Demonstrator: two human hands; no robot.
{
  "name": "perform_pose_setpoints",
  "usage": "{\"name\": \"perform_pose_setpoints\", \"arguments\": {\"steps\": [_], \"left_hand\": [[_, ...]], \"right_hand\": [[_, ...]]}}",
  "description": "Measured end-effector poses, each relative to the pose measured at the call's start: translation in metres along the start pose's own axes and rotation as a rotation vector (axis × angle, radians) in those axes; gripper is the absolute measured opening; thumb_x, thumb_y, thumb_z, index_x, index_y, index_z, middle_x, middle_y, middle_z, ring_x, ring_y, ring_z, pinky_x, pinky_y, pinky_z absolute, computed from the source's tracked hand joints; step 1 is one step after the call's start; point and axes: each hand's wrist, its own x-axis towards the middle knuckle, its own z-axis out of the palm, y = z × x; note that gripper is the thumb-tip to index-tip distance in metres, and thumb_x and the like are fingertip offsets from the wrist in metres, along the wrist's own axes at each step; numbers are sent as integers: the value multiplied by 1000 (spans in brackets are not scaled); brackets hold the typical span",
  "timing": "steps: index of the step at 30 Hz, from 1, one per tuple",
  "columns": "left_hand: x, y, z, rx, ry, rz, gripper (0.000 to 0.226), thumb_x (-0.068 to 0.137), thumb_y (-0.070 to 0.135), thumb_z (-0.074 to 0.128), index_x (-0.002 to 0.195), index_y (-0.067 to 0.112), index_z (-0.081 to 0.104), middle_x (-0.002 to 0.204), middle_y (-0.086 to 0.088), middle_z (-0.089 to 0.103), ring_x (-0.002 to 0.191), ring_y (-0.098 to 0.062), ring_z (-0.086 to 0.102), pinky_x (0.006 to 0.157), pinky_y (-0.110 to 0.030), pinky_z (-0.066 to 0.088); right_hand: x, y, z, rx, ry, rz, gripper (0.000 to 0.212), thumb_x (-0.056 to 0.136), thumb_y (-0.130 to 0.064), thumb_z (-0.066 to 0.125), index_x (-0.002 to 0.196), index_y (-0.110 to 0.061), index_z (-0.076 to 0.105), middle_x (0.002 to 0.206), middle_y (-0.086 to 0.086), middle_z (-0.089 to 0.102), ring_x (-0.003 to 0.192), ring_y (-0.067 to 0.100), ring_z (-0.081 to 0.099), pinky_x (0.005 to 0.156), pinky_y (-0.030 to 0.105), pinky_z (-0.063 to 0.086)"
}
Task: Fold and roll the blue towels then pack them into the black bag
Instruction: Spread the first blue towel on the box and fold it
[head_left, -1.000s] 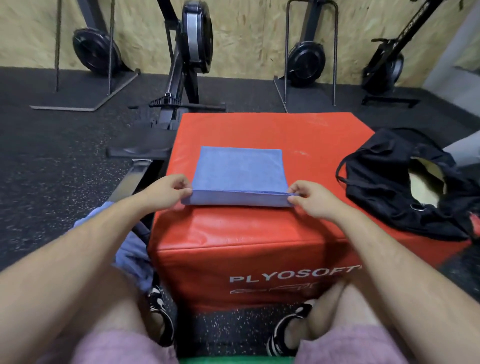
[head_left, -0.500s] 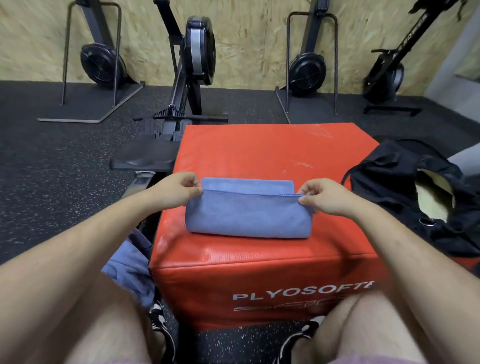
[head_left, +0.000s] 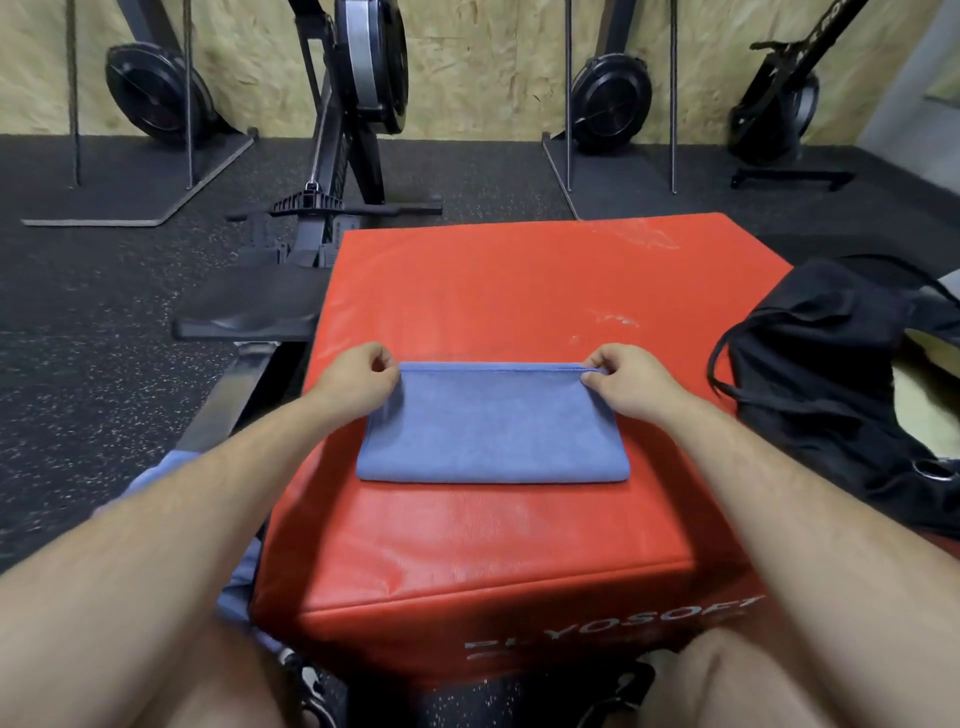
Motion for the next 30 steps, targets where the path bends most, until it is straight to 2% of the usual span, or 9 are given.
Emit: {"name": "perform_pose_setpoints", "arguments": {"steps": [3, 7, 11, 13, 15, 18, 20, 24, 30], "left_hand": [[9, -5, 8, 18, 46, 3, 10, 92, 16, 54, 88, 10, 60, 77, 0, 62, 71, -19, 55, 56, -23, 38], [22, -10, 14, 44, 106, 37, 13, 96, 23, 53, 90, 13, 59, 85, -1, 63, 80, -23, 57, 68, -32, 38], [33, -14, 23, 64, 106, 41, 12, 97, 22, 54, 92, 13, 60, 87, -5, 62, 84, -27, 57, 67, -33, 35], [33, -13, 27, 141, 155, 39, 12, 95, 24, 55, 98, 14, 61, 99, -11, 59, 95, -32, 56, 75, -36, 39], [27, -7, 34, 323, 254, 61, 22, 94, 27, 56, 108, 12, 62, 112, -15, 54, 104, -36, 53, 84, -43, 42], [9, 23, 55, 365, 252, 287, 32, 94, 30, 51, 117, 13, 64, 124, -11, 58, 114, -34, 55, 92, -45, 43], [-3, 43, 75, 310, 98, 397, 45, 96, 32, 43, 132, 13, 59, 142, -11, 53, 132, -30, 48, 108, -43, 37], [-18, 50, 101, 349, -137, 304, 53, 105, 33, 32, 156, 20, 29, 165, -2, 21, 152, -23, 16, 122, -47, 15], [-16, 23, 85, 388, -151, 198, 58, 104, 50, 26, 158, 29, 21, 167, 6, 8, 154, -19, 2, 124, -44, 2]], "right_hand": [[8, 3, 5, -39, 24, 2, 3, 90, -22, 64, 87, -22, 63, 85, -2, 67, 80, 19, 60, 67, 28, 38], [15, 4, 10, -84, 72, 29, 1, 92, -25, 62, 92, -24, 62, 86, -3, 62, 83, 20, 56, 68, 28, 33], [19, 6, 17, -76, 120, 61, 7, 92, -25, 62, 95, -19, 62, 87, 1, 63, 88, 27, 60, 68, 30, 35], [18, 1, 20, -135, 142, 113, 22, 92, -30, 62, 108, -16, 60, 104, 9, 63, 99, 34, 61, 75, 35, 44], [13, -11, 21, -345, 230, 104, 37, 93, -34, 60, 123, -13, 54, 124, 15, 53, 112, 38, 56, 88, 43, 46], [2, -44, 37, -471, 340, -113, 40, 95, -30, 51, 131, -15, 53, 134, 12, 51, 126, 33, 47, 97, 44, 41], [-7, -63, 60, -418, 214, -222, 47, 97, -26, 45, 143, -17, 46, 151, 9, 41, 143, 29, 33, 109, 43, 32], [-16, -64, 95, -446, -74, -189, 56, 104, -33, 30, 157, -17, 22, 166, 5, 15, 153, 25, 8, 123, 43, 13], [-19, -27, 81, -388, -85, -70, 60, 104, -49, 19, 159, -25, 14, 167, -2, 2, 154, 18, -3, 124, 43, -2]]}}
